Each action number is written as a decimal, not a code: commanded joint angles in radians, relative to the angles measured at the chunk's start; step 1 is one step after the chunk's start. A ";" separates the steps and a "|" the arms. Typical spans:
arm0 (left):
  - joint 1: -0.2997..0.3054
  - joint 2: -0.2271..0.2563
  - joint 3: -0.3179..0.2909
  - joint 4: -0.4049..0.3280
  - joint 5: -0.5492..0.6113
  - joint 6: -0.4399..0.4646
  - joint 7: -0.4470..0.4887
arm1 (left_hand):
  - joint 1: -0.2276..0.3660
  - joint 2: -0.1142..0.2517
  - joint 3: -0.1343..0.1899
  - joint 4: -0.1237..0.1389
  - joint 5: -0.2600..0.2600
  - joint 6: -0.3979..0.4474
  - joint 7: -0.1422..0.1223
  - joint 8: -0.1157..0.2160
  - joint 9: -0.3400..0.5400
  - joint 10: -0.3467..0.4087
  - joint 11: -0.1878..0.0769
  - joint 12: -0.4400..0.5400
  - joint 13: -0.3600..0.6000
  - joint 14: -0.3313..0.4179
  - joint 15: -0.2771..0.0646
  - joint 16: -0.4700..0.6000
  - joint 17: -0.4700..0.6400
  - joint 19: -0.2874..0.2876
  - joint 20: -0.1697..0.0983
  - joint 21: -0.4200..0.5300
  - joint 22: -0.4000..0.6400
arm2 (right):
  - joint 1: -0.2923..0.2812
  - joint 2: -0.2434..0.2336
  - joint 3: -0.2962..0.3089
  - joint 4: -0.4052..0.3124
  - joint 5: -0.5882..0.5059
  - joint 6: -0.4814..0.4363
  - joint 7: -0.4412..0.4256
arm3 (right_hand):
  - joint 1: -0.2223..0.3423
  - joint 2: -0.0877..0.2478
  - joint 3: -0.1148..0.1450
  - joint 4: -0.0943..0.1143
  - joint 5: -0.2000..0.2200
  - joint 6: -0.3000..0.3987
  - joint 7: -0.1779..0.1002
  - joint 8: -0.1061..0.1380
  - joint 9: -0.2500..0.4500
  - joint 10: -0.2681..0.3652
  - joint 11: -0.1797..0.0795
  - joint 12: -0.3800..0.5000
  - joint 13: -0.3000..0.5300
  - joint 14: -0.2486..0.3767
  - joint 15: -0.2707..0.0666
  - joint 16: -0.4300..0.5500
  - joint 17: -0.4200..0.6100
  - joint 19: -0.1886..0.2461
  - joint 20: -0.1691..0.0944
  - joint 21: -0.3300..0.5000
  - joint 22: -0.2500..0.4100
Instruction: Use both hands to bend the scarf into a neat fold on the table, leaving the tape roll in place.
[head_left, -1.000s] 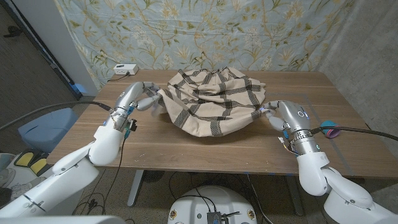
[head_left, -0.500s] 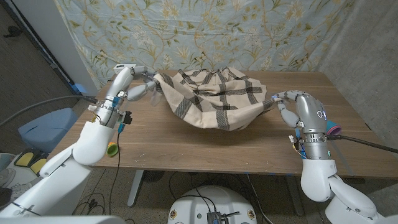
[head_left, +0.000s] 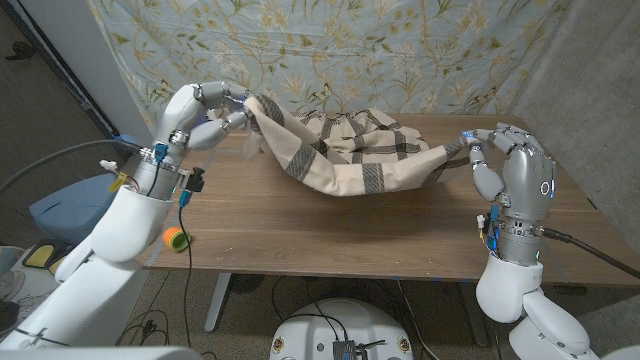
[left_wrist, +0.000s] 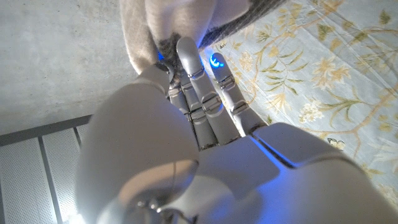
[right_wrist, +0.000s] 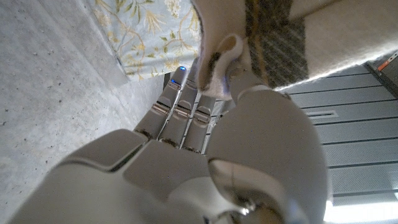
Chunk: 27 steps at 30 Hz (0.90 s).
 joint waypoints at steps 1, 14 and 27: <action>-0.051 0.049 0.057 0.000 -0.337 -0.098 -0.255 | 0.012 0.017 0.006 0.006 0.007 0.041 -0.044 0.005 0.121 0.097 -0.099 0.004 0.010 -0.027 -0.048 0.005 0.011 -0.002 -0.001 0.006 0.005 | 0.080 0.391 0.161 0.088 -0.204 0.368 -0.024 | -0.004 0.006 0.002 0.004 0.007 0.001 -0.010 0.007 0.005 0.001 -0.011 0.005 0.005 0.010 -0.133 -0.006 0.000 0.005 -0.002 0.007 0.001; -0.139 0.117 0.194 0.014 -0.796 -0.087 -0.539 | 0.017 0.022 0.010 0.009 0.010 0.040 -0.041 0.000 0.122 0.099 -0.094 0.001 0.026 -0.031 -0.047 0.002 0.041 -0.007 0.003 0.013 0.006 | 0.277 0.834 0.439 0.180 -0.429 0.859 -0.024 | -0.008 0.005 0.004 0.003 0.017 -0.005 -0.015 0.013 0.010 0.001 -0.017 0.009 0.005 0.011 -0.136 -0.030 -0.007 0.008 -0.005 0.015 0.001; -0.136 -0.021 0.059 0.065 -0.383 -0.024 -0.251 | 0.019 0.023 0.012 0.012 0.008 0.037 -0.041 -0.007 0.121 0.095 -0.090 -0.009 0.032 -0.034 -0.047 -0.003 0.066 -0.015 0.007 0.017 0.006 | 0.287 0.648 0.291 0.197 -0.378 0.679 -0.024 | -0.016 0.004 0.006 0.005 0.025 -0.004 -0.017 0.019 0.009 0.002 -0.020 0.012 0.004 0.019 -0.137 -0.050 -0.014 0.006 -0.004 0.019 0.000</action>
